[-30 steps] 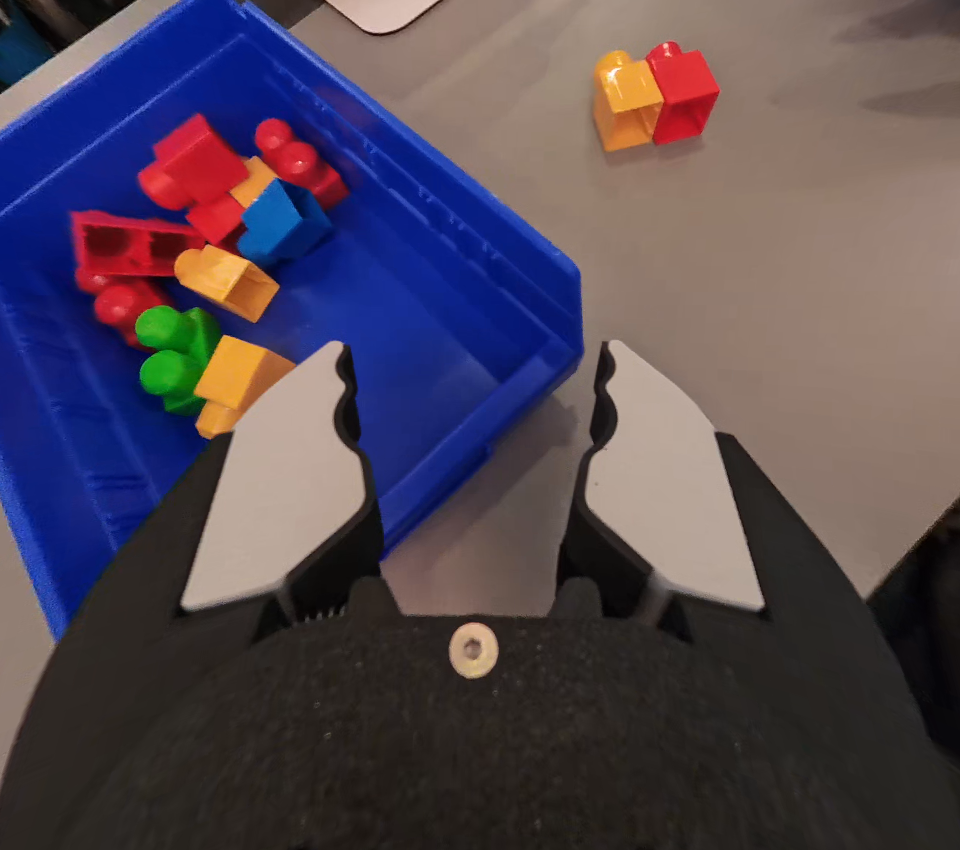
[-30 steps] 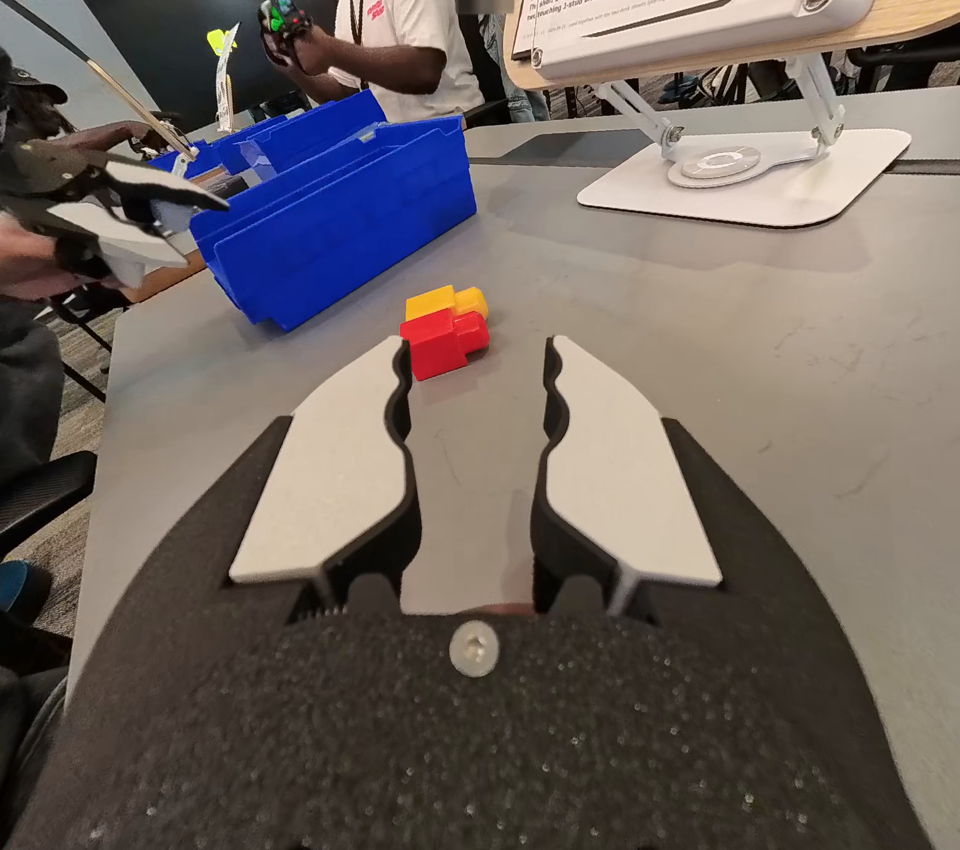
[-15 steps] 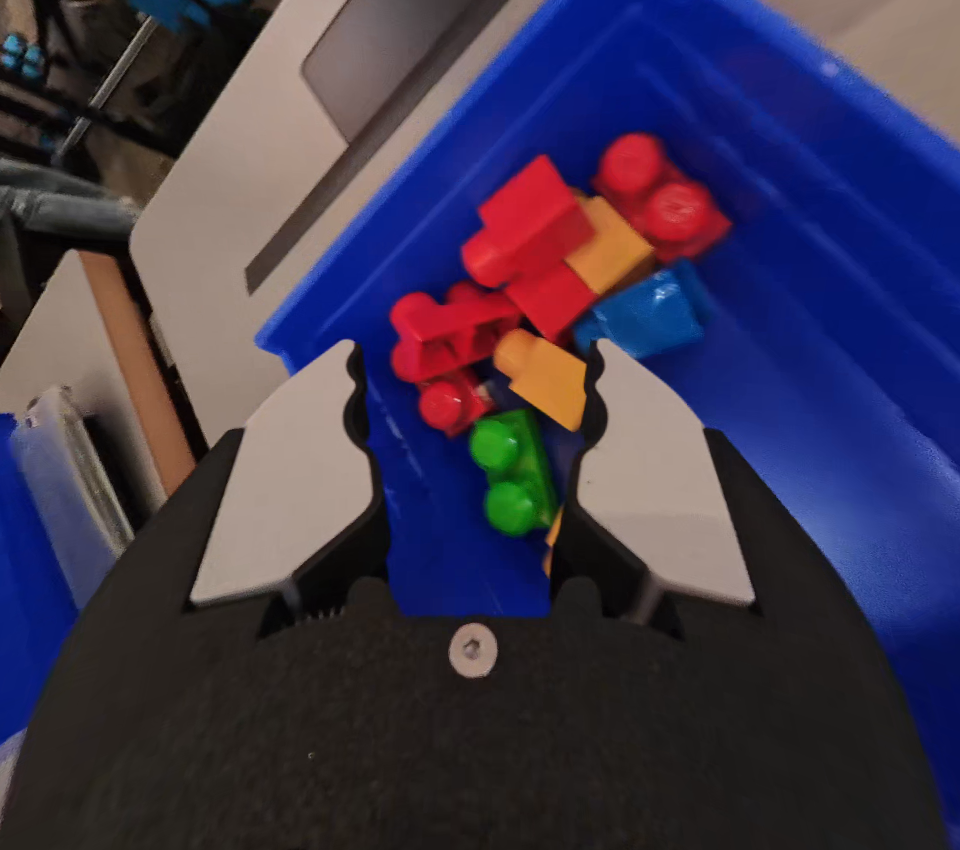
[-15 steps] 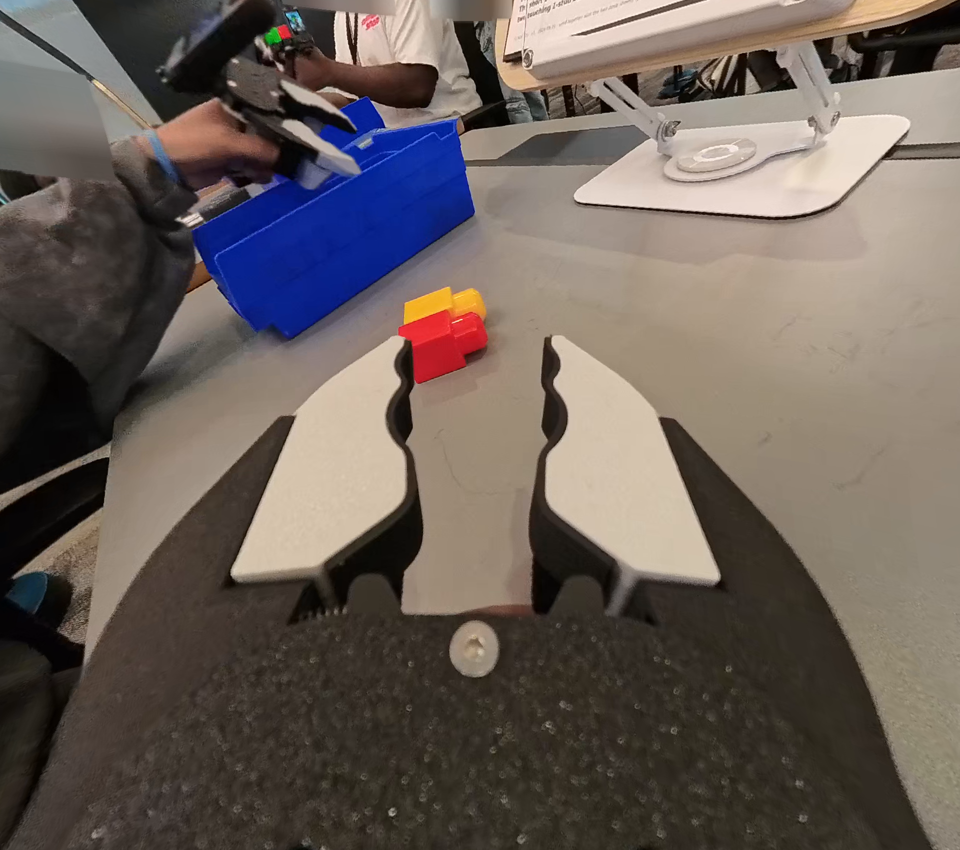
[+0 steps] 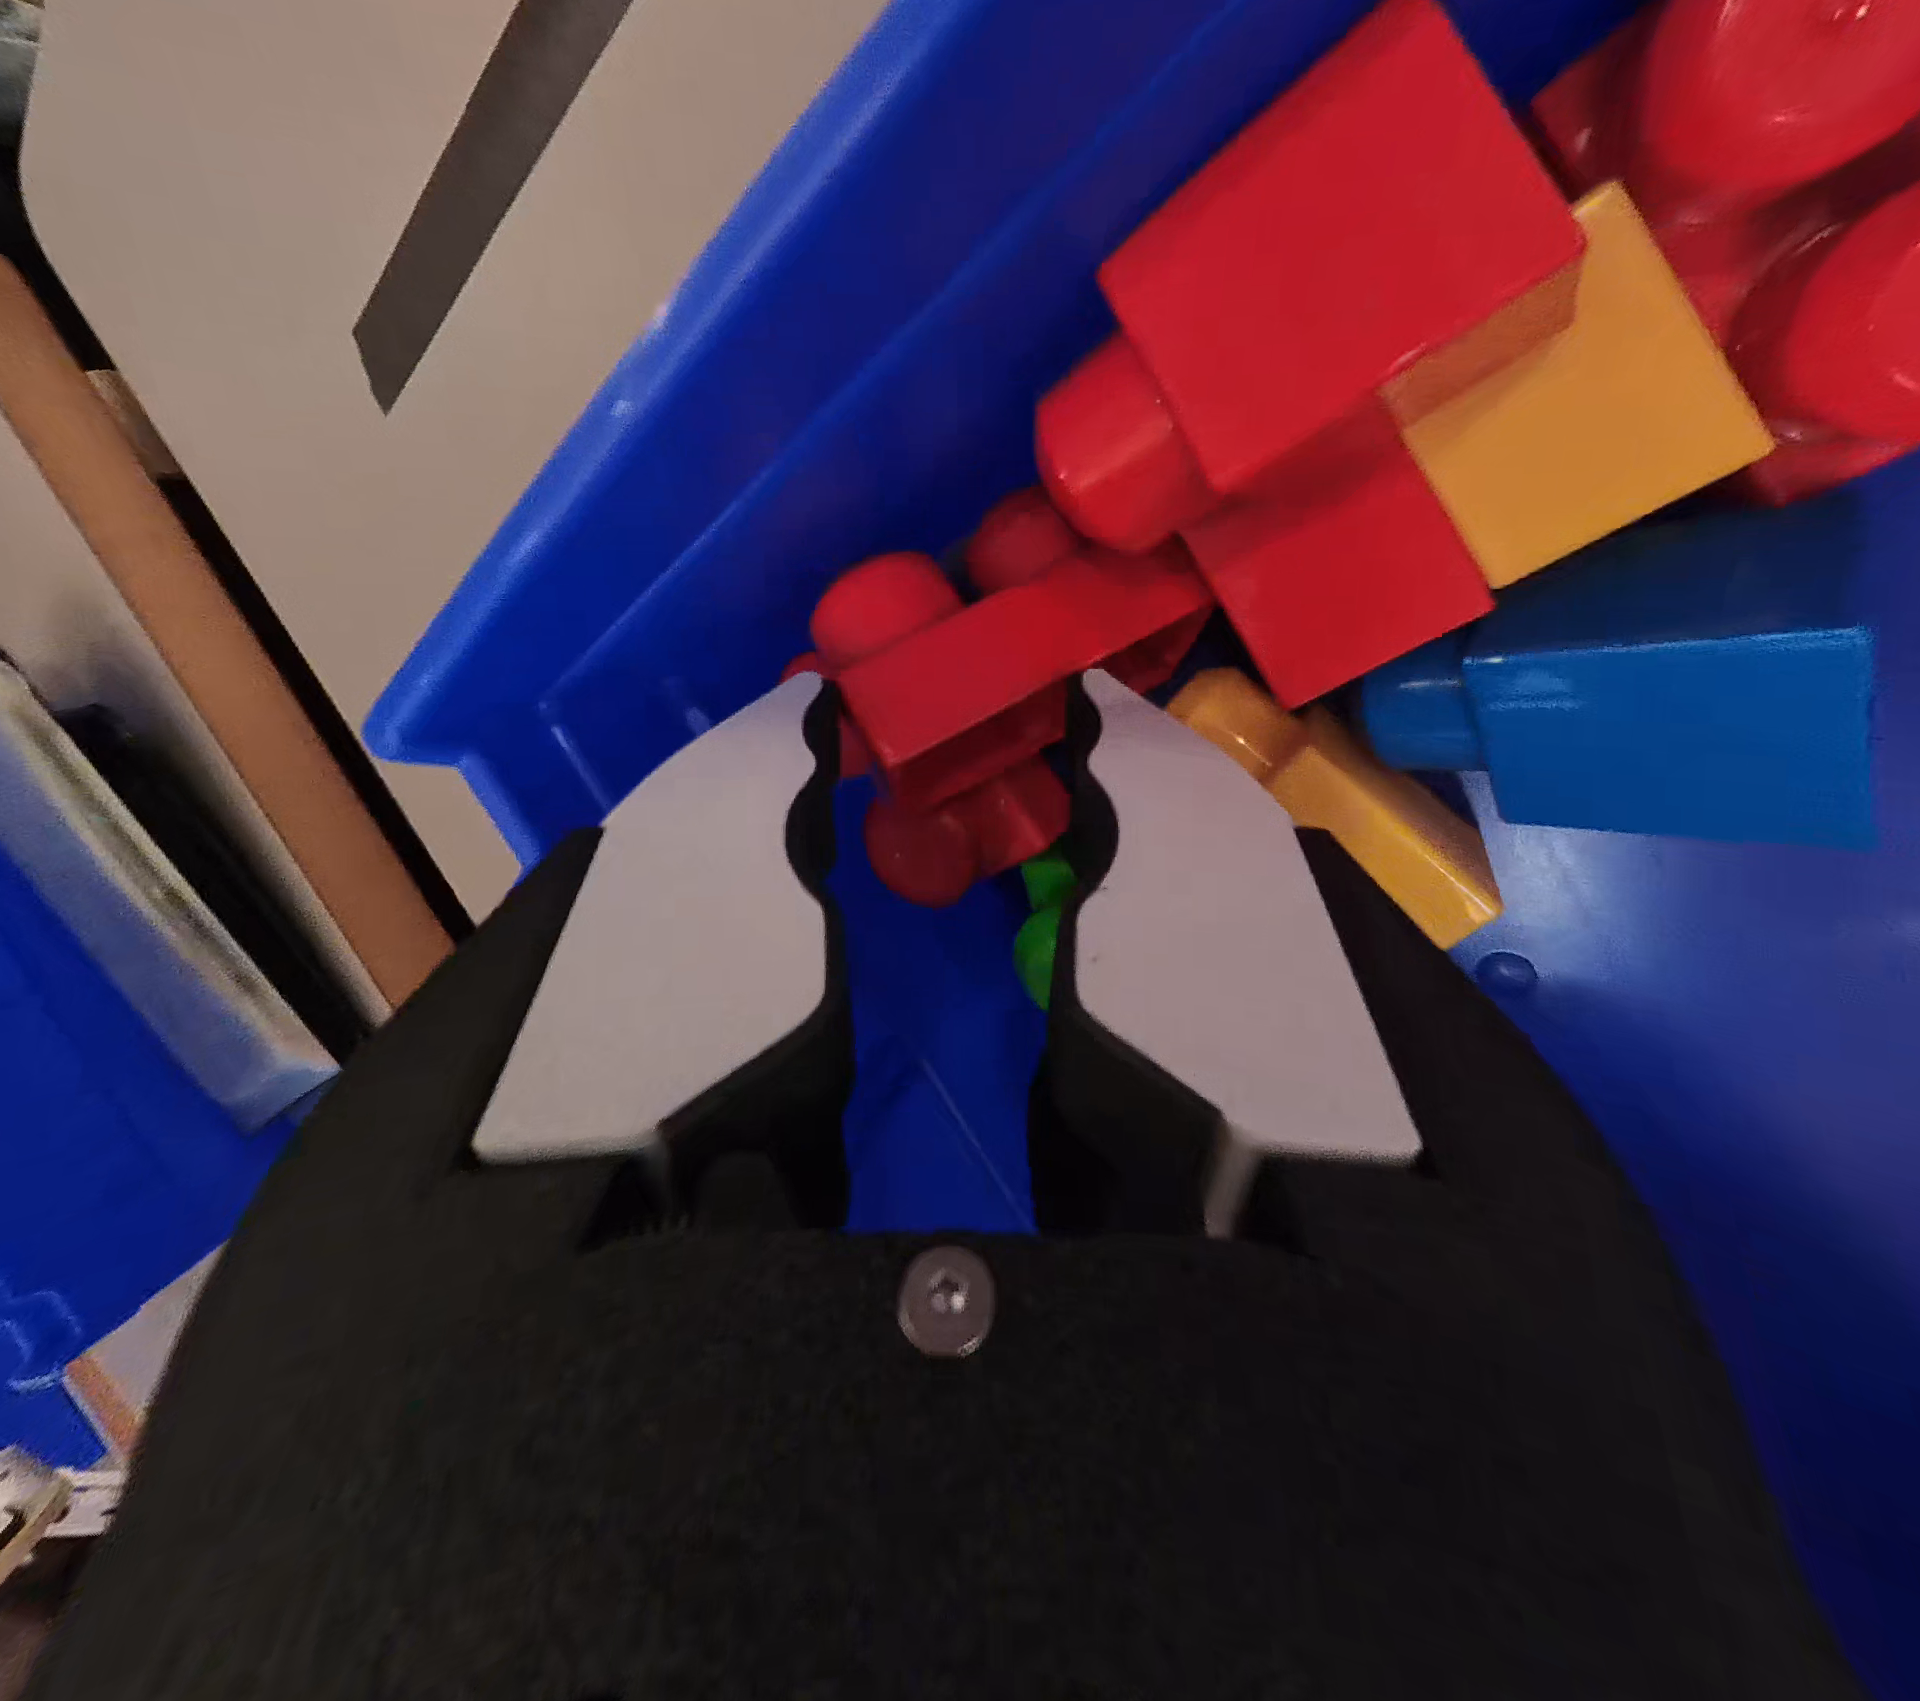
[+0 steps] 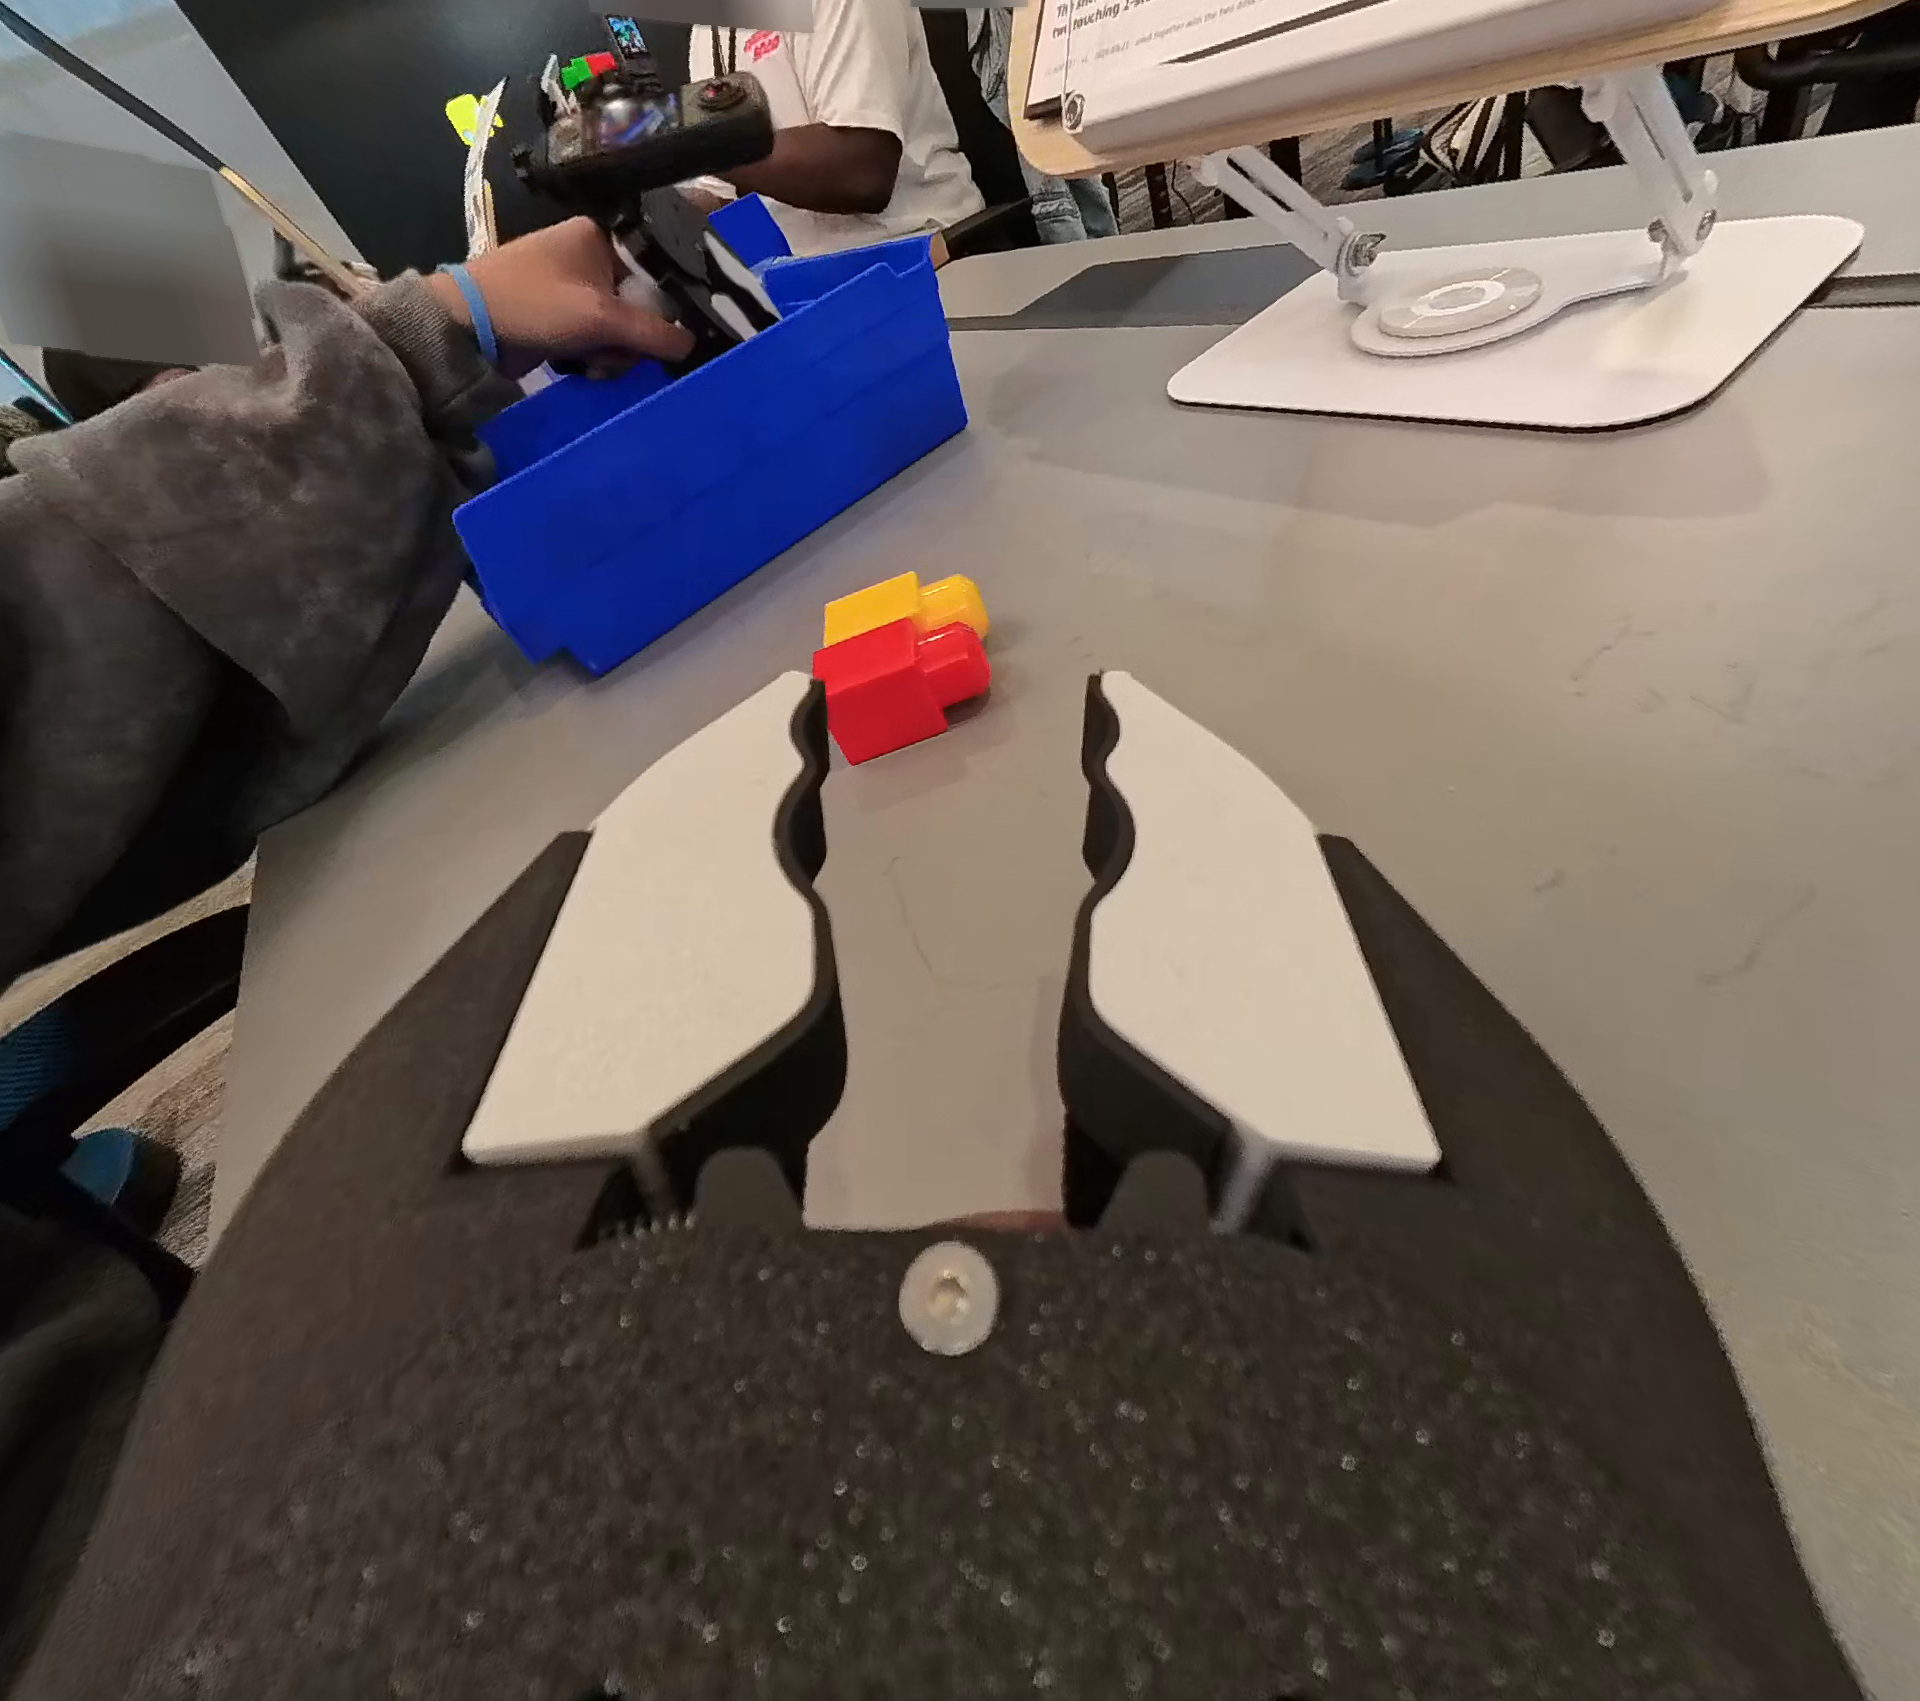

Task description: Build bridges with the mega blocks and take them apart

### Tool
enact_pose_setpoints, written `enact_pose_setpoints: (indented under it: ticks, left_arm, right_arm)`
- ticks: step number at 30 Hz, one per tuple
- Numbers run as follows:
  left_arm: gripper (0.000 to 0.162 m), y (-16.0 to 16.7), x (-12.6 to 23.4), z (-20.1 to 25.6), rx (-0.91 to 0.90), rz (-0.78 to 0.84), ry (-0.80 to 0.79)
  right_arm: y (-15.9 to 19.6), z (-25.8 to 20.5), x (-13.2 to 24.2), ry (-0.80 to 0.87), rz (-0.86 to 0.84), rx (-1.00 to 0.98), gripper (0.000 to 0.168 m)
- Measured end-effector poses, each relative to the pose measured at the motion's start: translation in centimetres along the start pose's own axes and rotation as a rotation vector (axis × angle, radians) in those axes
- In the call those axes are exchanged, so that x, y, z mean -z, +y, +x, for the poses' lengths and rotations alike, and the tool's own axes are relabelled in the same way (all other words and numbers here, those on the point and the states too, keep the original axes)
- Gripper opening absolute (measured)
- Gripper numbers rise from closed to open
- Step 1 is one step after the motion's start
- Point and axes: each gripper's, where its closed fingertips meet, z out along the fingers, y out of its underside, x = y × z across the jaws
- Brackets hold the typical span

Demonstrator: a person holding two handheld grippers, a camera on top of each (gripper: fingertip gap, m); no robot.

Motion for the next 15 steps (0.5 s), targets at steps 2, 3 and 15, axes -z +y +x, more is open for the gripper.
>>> enact_pose_setpoints:
  ticks: [2, 3, 15]
  left_arm:
    - [0.041, 0.3, 0.3, 0.2, -0.009, 0.017, -0.024]
    - [0.041, 0.5, 0.5, 0.3, -0.010, 0.026, -0.032]
    - [0.041, -3.3, 19.0, 5.1, -0.017, 0.550, 0.028]
  right_arm:
    - [0.0, 0.0, 0.0, -0.001, -0.001, 0.002, 0.047]
    - [0.0, -0.1, 0.0, -0.001, -0.001, 0.004, 0.047]
    - [0.0, -0.3, 0.0, -0.003, 0.002, 0.020, 0.047]
